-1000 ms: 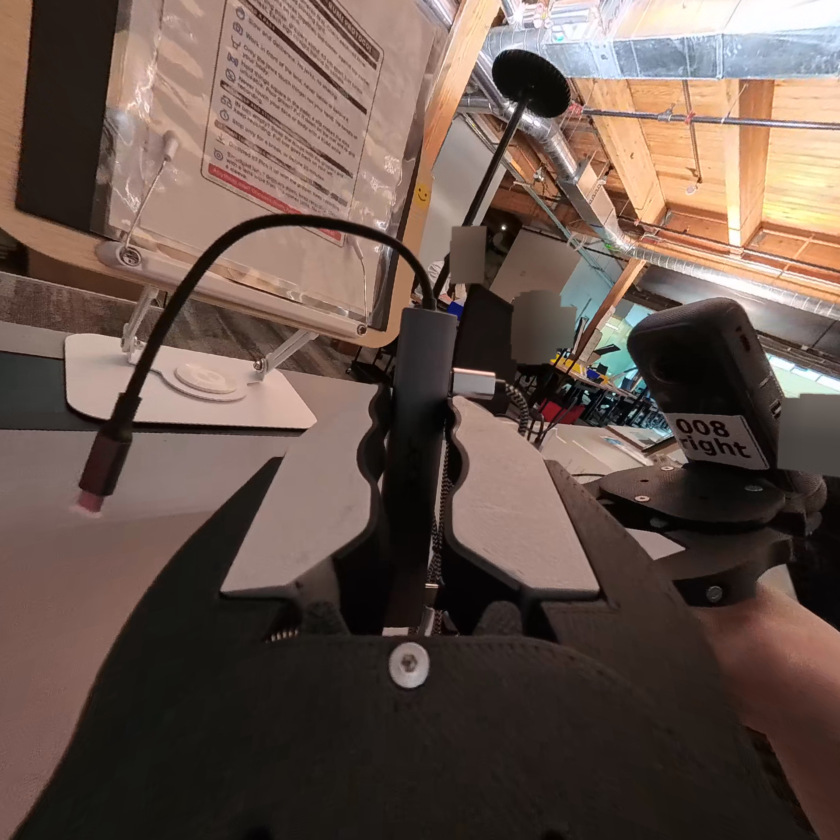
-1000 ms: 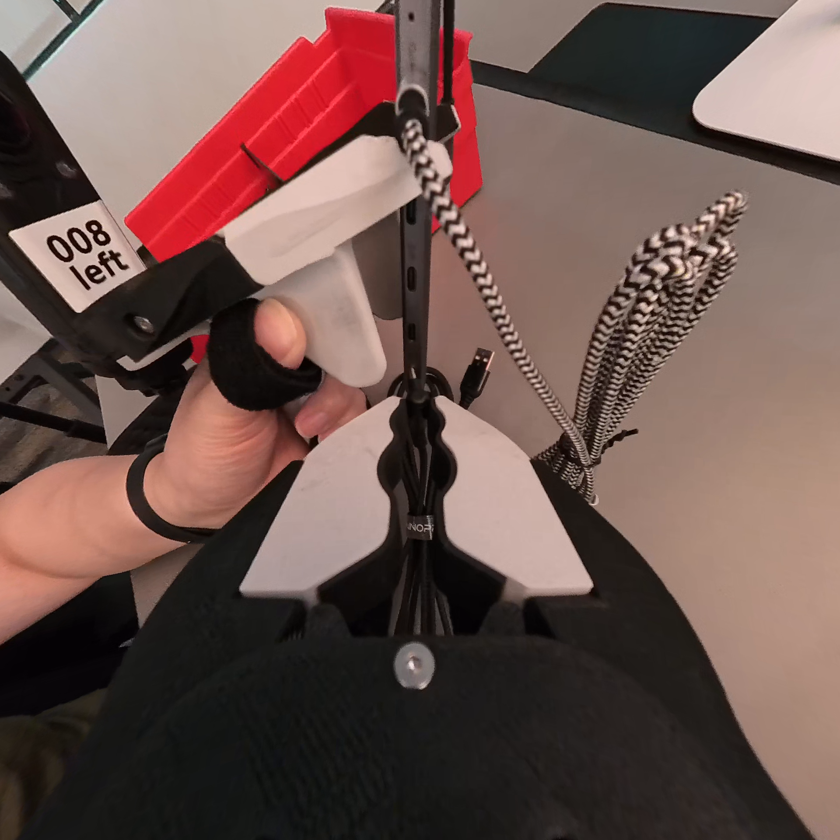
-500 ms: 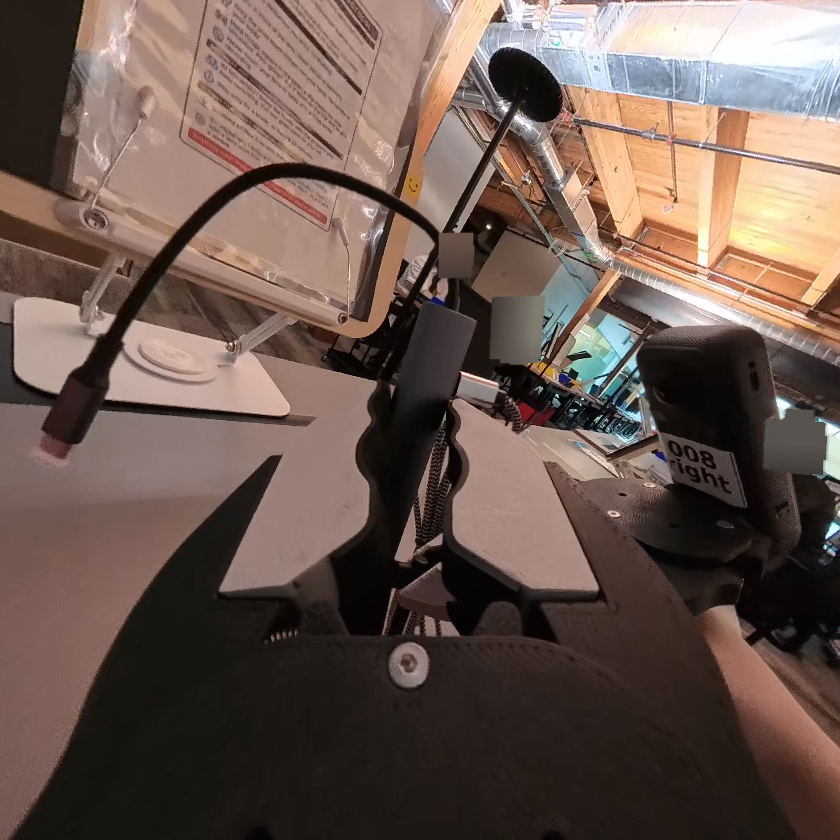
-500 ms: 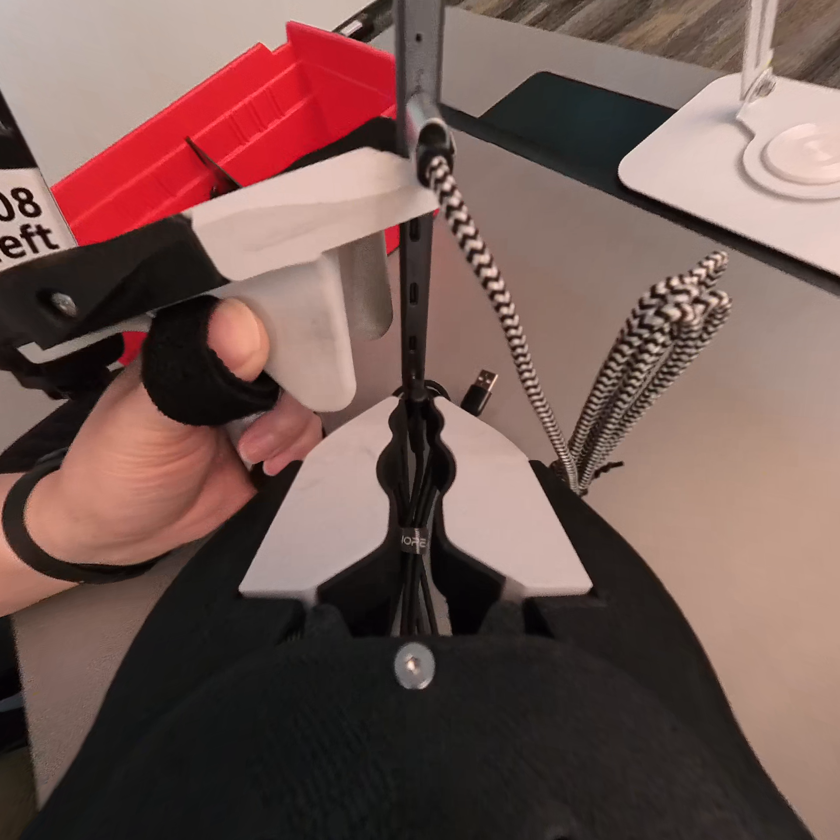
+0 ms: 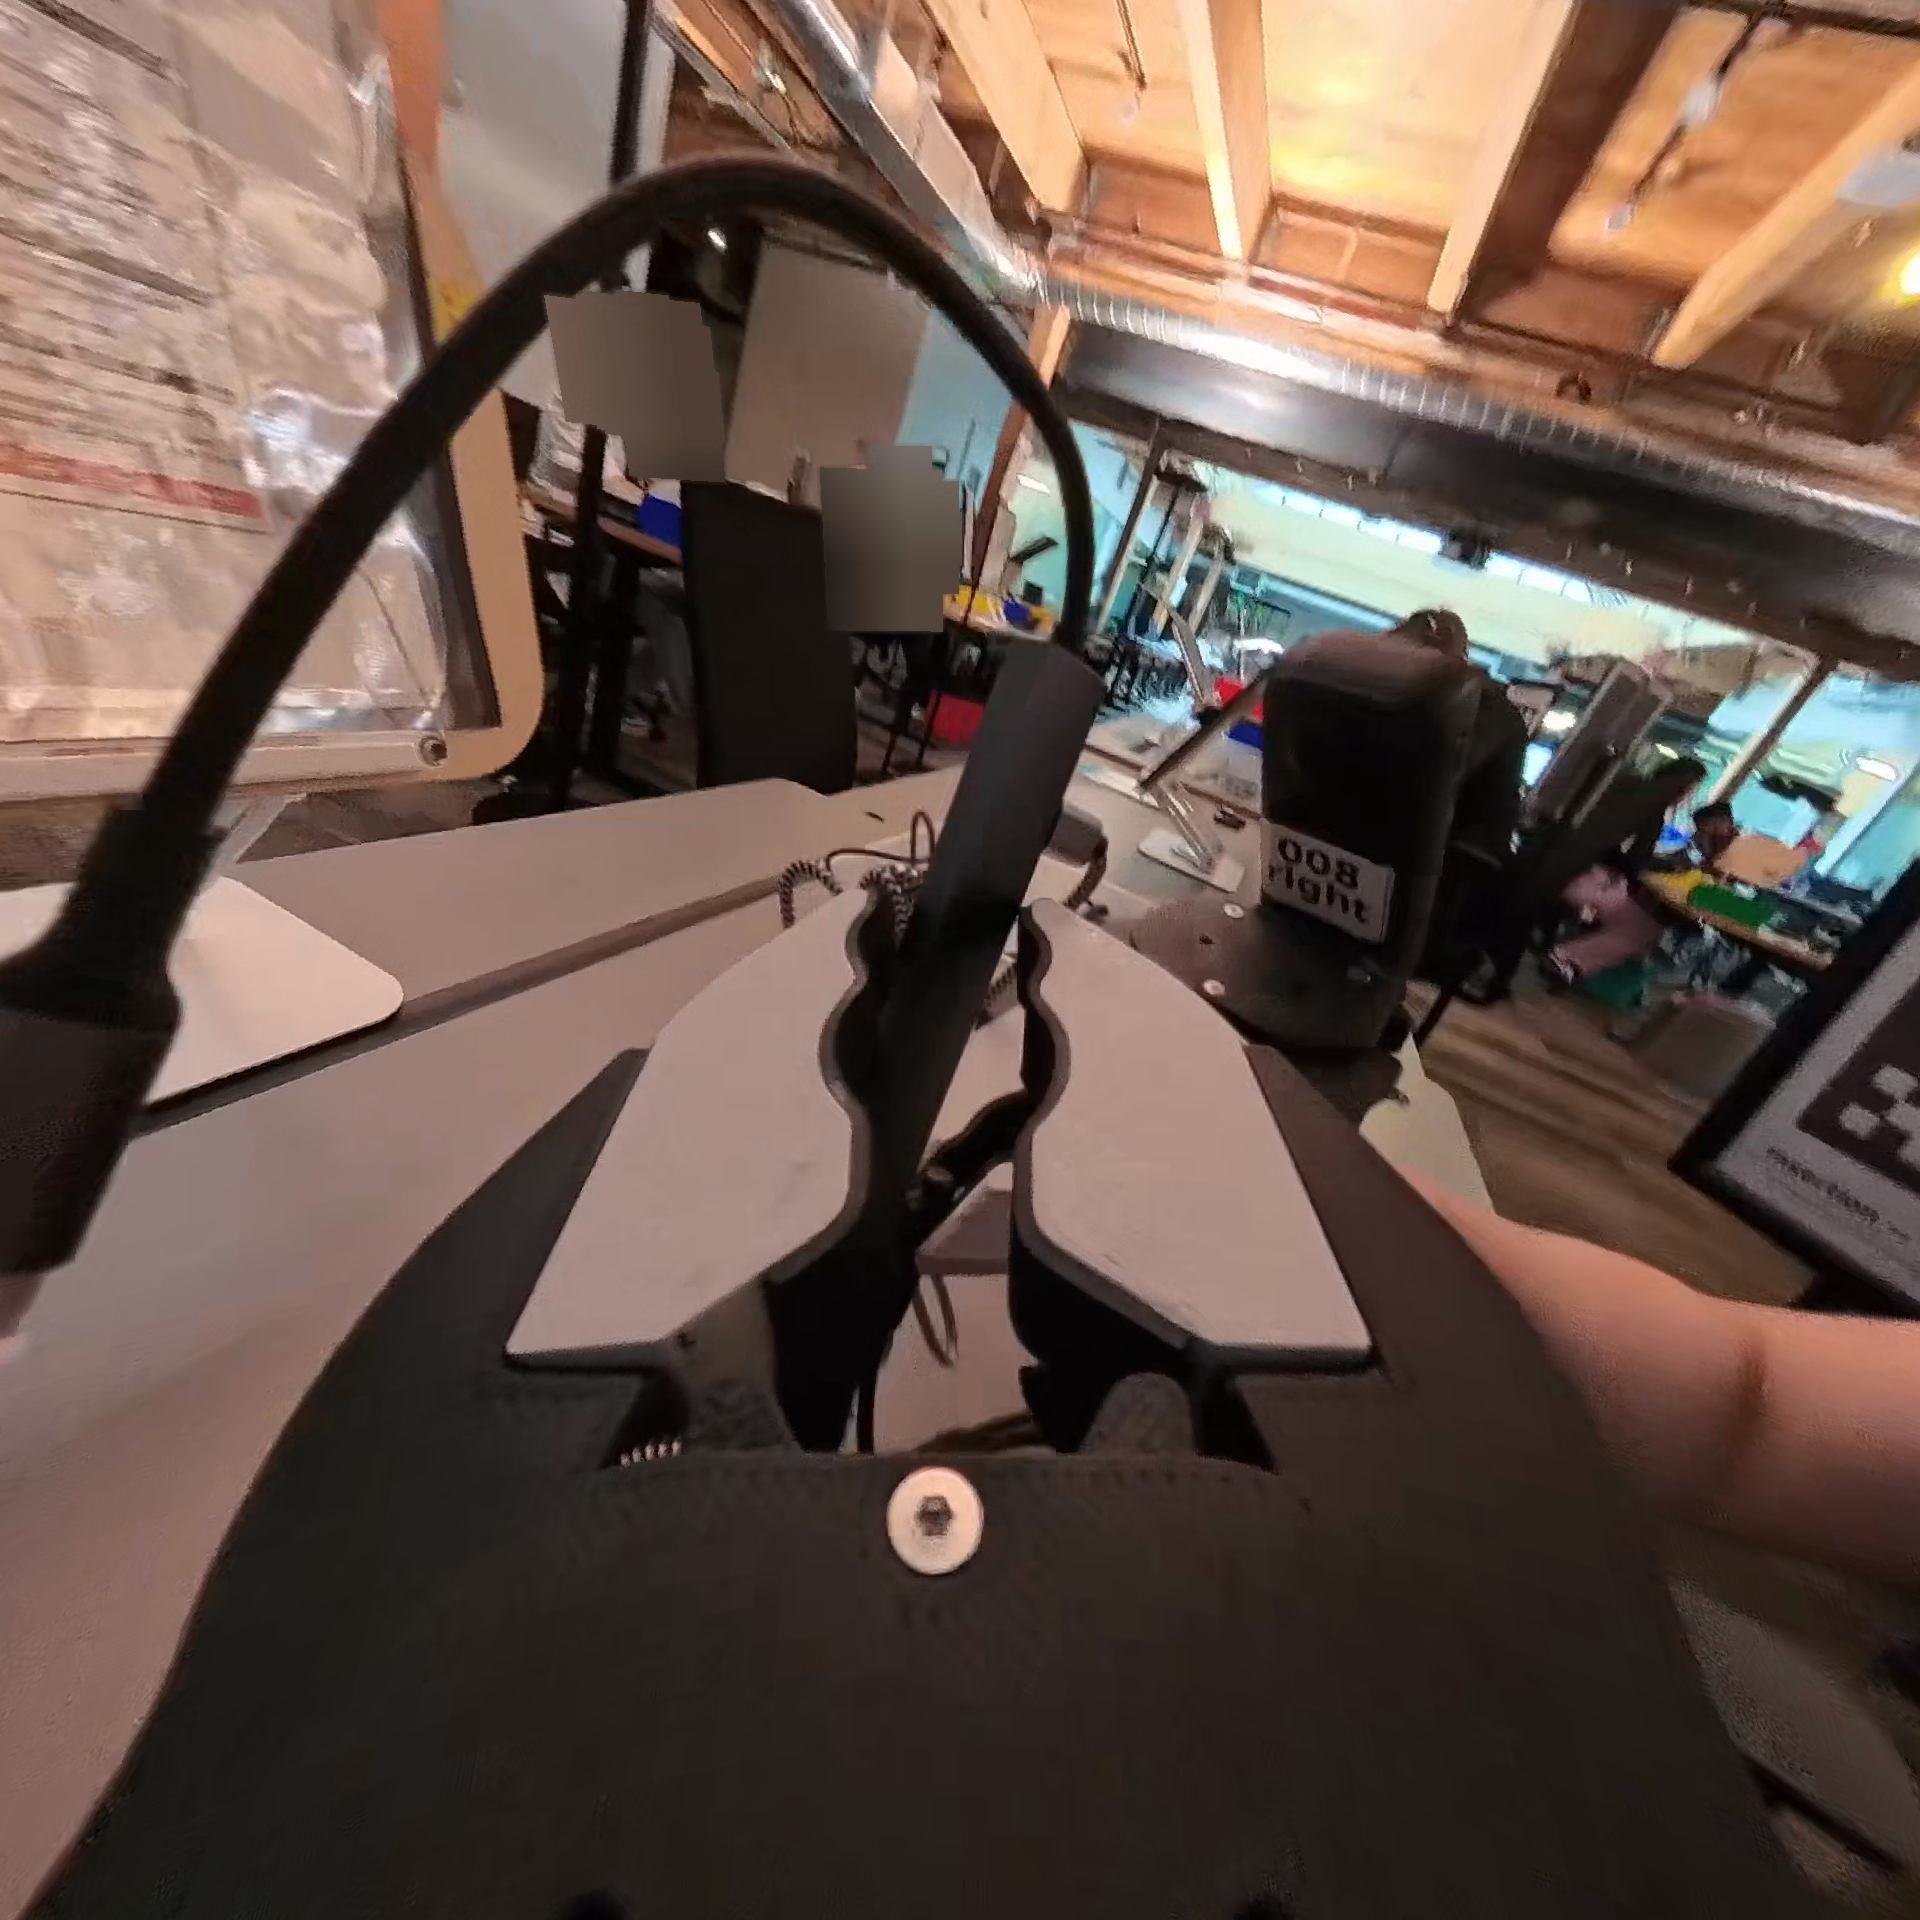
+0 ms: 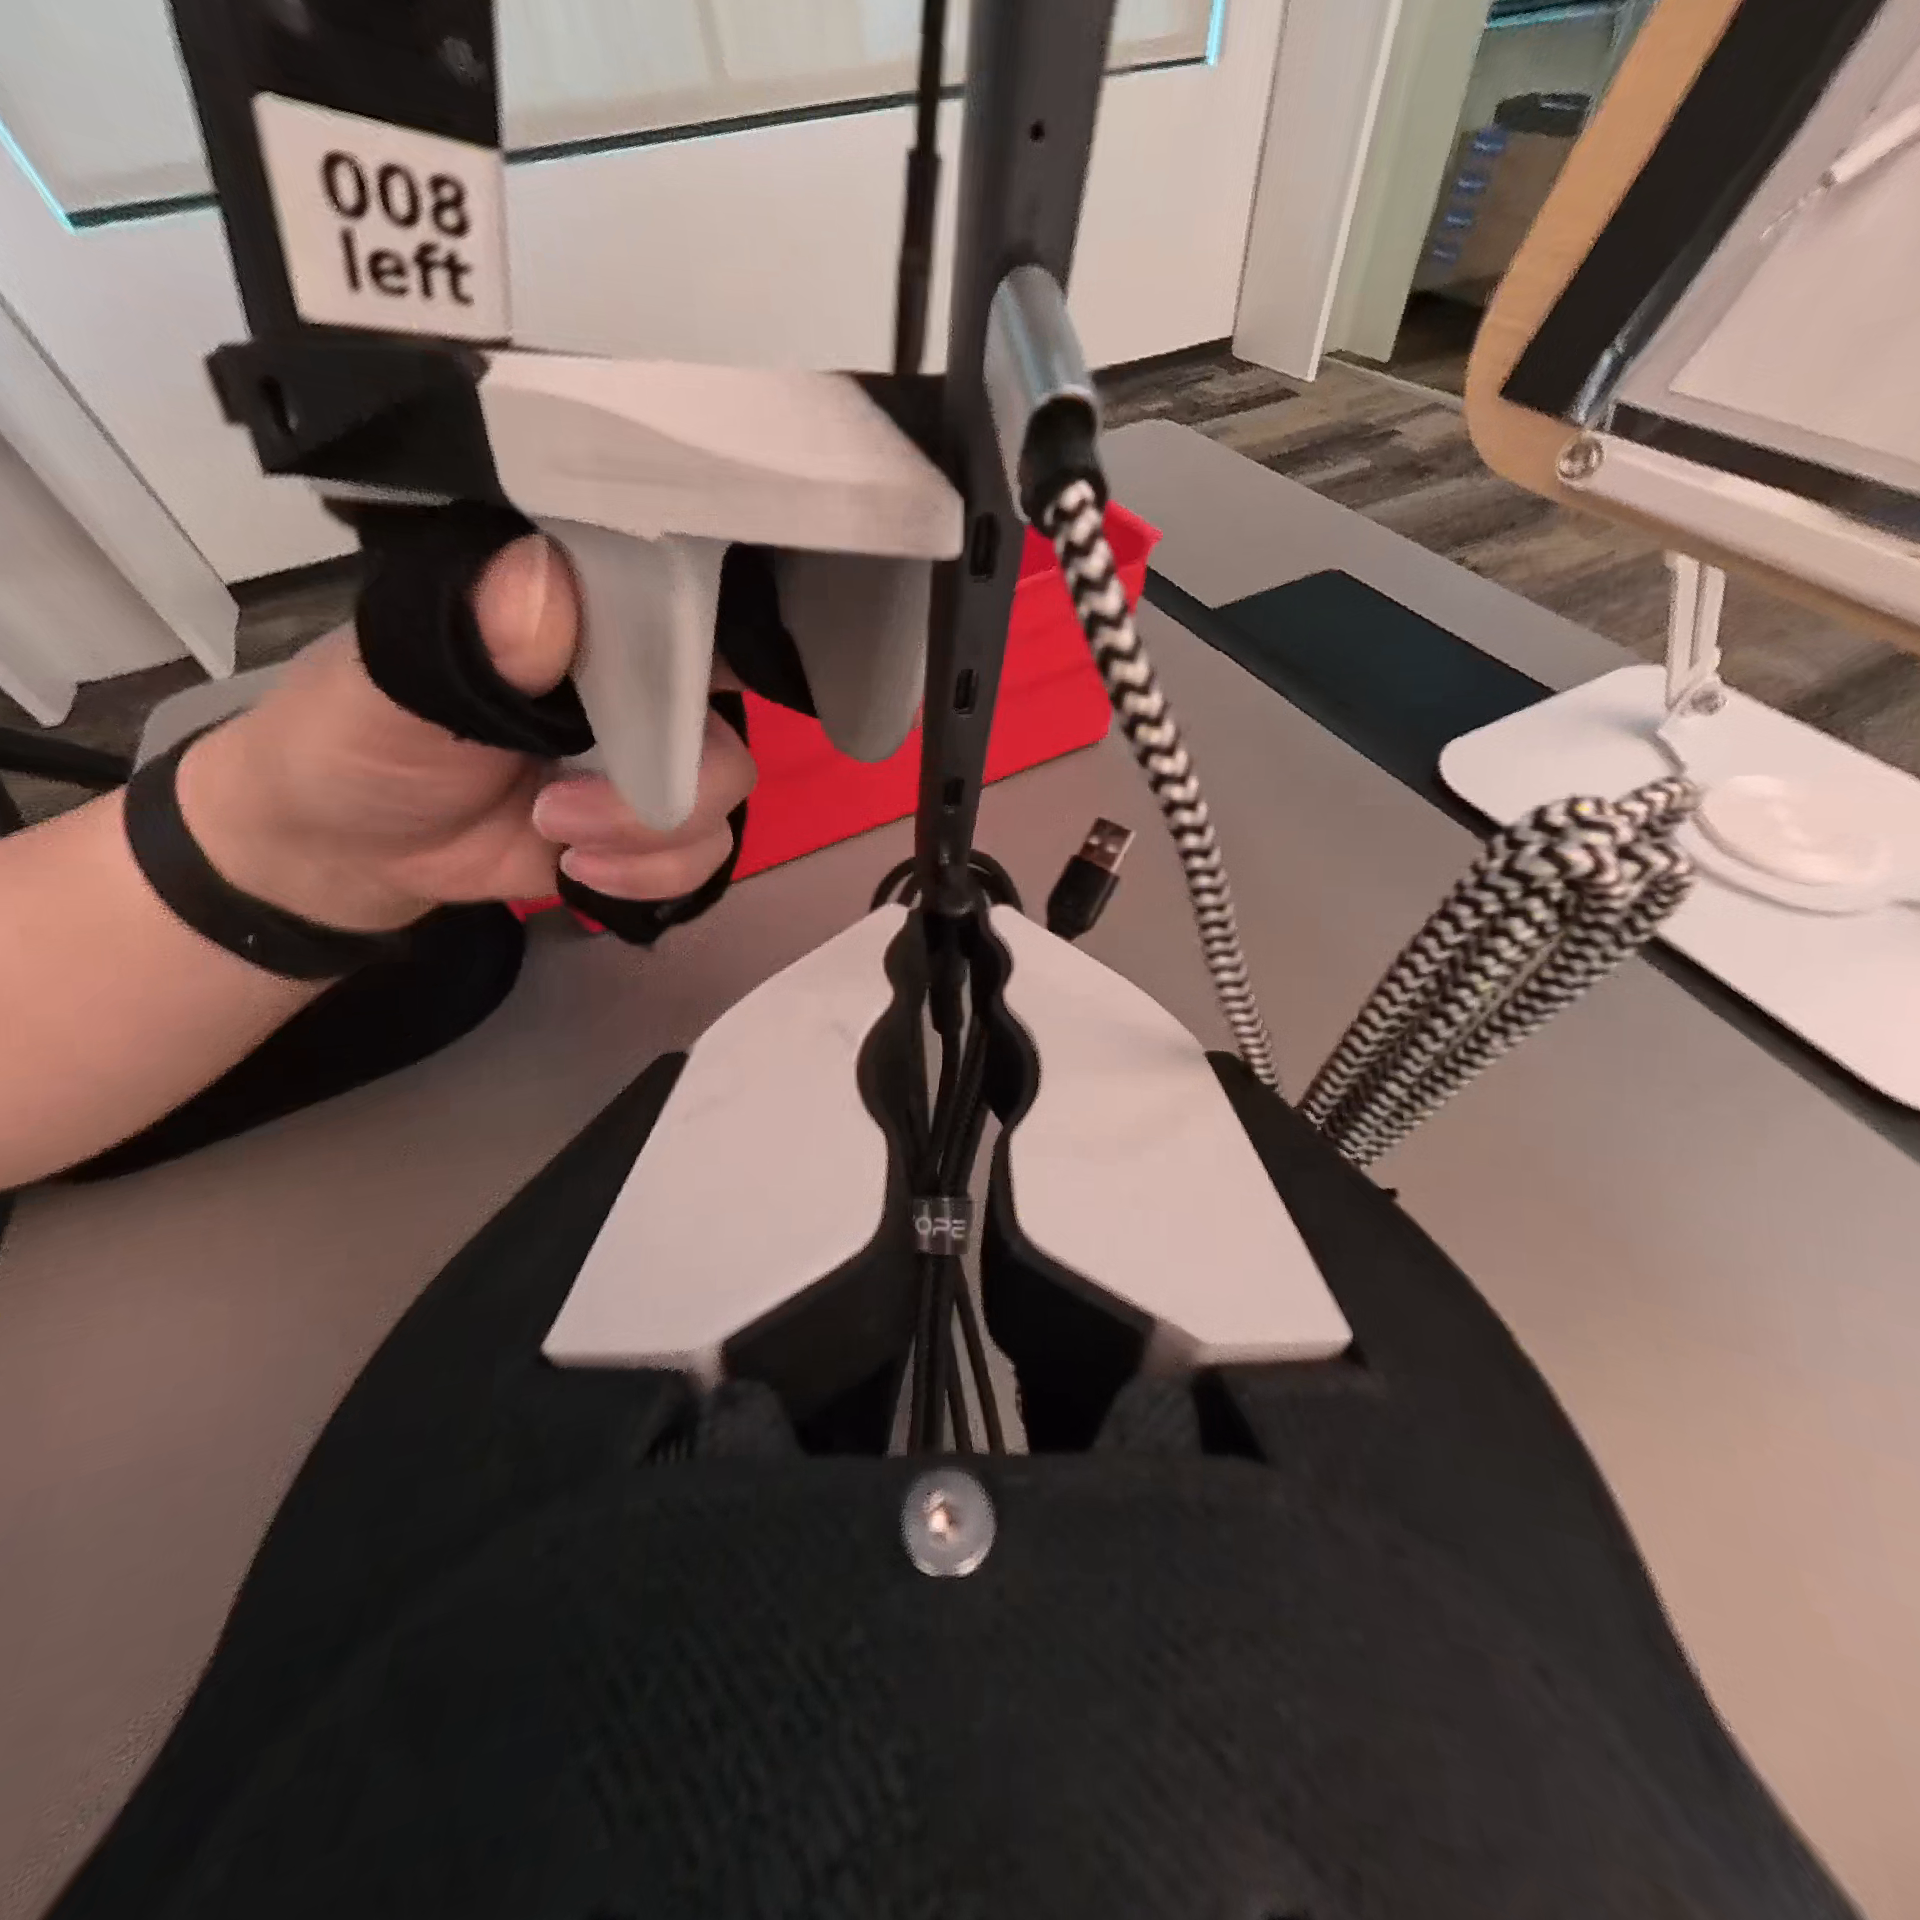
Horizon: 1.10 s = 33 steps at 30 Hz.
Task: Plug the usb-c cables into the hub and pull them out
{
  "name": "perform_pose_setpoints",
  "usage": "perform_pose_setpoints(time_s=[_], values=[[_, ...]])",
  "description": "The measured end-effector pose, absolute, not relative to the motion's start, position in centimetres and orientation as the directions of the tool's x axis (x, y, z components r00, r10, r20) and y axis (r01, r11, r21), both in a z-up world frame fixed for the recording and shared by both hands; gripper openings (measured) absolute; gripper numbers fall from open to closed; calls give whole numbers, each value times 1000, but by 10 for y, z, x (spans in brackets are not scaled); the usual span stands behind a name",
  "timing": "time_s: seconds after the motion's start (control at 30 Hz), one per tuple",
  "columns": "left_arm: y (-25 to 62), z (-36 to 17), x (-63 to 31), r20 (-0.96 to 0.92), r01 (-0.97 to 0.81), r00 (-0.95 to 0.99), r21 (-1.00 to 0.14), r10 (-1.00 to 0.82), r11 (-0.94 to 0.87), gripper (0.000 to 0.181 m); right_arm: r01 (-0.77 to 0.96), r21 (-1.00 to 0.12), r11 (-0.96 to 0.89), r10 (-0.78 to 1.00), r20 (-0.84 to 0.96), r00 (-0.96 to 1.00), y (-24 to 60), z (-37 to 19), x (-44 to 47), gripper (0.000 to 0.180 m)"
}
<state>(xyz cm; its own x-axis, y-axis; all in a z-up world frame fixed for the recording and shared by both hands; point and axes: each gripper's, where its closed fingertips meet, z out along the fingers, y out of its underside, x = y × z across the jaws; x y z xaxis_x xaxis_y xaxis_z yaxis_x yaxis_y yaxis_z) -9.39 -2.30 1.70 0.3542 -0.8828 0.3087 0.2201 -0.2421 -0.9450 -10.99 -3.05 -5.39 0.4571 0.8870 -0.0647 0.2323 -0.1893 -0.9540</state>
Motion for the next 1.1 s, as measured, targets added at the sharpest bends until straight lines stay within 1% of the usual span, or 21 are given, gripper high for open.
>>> perform_pose_setpoints(time_s=[0.03, 0.27, 0.33, 0.53, 0.67, 0.8, 0.97, 1.1], values=[[-26, 18, -94, 300, 199, 339, -949, -892, -243, 21, 238, -955, -177, 892, -54, 449, -31, -52, -108, 7], [-50, 10, -89, 168, 19, 259, -985, -951, -169, 15, 275, -954, -120, 960, -41, 276, -52, -42, -103, 7], [-55, 7, -89, 165, -21, 235, -984, -958, -174, 14, 284, -951, -121, 969, -51, 243, -57, -41, -101, 7], [-67, -5, -89, 163, -118, 191, -975, -968, -188, 12, 205, -966, -160, 980, -130, 153, -68, -25, -97, 7], [-77, -8, -89, 142, -180, 148, -969, -979, -167, 11, 219, -964, -150, 986, -128, 109, -75, -22, -96, 7], [-84, -6, -90, 142, -221, 104, -962, -984, -162, 10, 212, -965, -155, 987, -144, 68, -81, -16, -95, 7], [-87, -12, -89, 125, -259, 100, -955, -987, -147, 9, 213, -966, -150, 988, -139, 63, -81, -13, -92, 7], [-88, -6, -86, 173, -214, 78, -959, -982, -186, 9, 175, -972, -159, 987, -154, 40, -82, -7, -89, 7]])
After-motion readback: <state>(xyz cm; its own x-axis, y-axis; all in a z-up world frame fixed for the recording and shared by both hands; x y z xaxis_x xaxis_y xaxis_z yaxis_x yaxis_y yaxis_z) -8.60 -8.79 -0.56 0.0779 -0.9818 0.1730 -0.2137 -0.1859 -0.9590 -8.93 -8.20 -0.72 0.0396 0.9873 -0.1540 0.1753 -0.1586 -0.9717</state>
